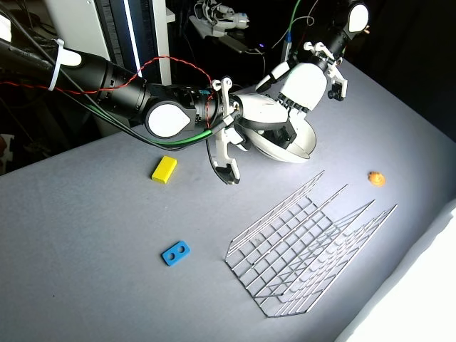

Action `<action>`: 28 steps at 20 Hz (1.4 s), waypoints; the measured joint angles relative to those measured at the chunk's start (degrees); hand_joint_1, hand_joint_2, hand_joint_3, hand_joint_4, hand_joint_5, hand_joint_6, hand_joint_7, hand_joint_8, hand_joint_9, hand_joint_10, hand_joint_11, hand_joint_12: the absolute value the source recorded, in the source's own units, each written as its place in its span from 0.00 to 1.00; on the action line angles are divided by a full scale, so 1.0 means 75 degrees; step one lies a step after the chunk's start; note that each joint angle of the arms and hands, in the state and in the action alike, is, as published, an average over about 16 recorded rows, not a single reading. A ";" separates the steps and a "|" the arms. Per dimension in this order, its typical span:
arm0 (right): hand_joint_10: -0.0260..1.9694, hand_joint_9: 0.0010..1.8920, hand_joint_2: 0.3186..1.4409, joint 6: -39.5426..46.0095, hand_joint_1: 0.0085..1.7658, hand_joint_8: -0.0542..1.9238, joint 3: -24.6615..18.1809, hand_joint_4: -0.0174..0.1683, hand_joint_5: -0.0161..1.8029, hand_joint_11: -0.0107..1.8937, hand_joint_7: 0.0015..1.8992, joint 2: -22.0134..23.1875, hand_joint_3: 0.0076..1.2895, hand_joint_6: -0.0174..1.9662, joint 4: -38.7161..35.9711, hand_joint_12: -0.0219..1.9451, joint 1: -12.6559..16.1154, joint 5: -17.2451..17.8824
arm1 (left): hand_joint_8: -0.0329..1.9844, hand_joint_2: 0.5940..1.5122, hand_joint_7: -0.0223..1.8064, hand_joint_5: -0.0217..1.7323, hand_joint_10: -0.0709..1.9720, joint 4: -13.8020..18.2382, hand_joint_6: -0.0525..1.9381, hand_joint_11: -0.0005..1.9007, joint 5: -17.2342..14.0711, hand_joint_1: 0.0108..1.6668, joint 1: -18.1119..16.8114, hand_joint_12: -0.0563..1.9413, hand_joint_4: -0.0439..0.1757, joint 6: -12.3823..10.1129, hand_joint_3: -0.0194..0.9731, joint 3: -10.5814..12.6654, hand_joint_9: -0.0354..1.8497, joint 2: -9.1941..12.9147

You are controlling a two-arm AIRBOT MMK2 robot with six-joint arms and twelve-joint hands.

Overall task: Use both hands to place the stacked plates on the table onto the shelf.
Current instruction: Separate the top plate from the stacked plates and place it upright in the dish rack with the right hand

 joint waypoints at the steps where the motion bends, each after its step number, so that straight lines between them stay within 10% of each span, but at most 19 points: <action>1: 0.07 0.55 0.57 0.0005 0.63 0.35 -0.0026 0.17 0.46 0.35 0.47 0.0022 0.00 0.39 0.0002 0.67 0.0010 0.0027 | 0.02 0.64 0.02 0.02 0.04 -0.0003 0.04 0.01 -0.0023 0.00 -0.0084 0.03 0.20 0.0000 0.03 0.0076 0.03 0.0028; 15: 0.06 0.61 0.58 0.0054 0.66 0.46 -0.0834 0.24 0.50 0.36 0.53 0.0749 0.00 0.53 0.0057 0.64 0.0434 0.0138 | 0.02 0.61 0.04 0.05 0.04 -0.0060 0.04 0.01 -0.0423 0.00 -0.1186 0.03 0.22 -0.0003 0.03 0.1436 0.03 0.0805; 28: 0.04 0.61 0.60 0.0937 0.67 0.47 -0.1277 0.22 0.52 0.37 0.55 0.1729 0.00 0.54 0.0216 0.62 0.1538 0.0189 | 0.02 0.61 0.04 0.06 0.04 0.0047 0.04 0.01 -0.0758 0.00 -0.1445 0.03 0.22 -0.0006 0.03 0.1719 0.03 0.1352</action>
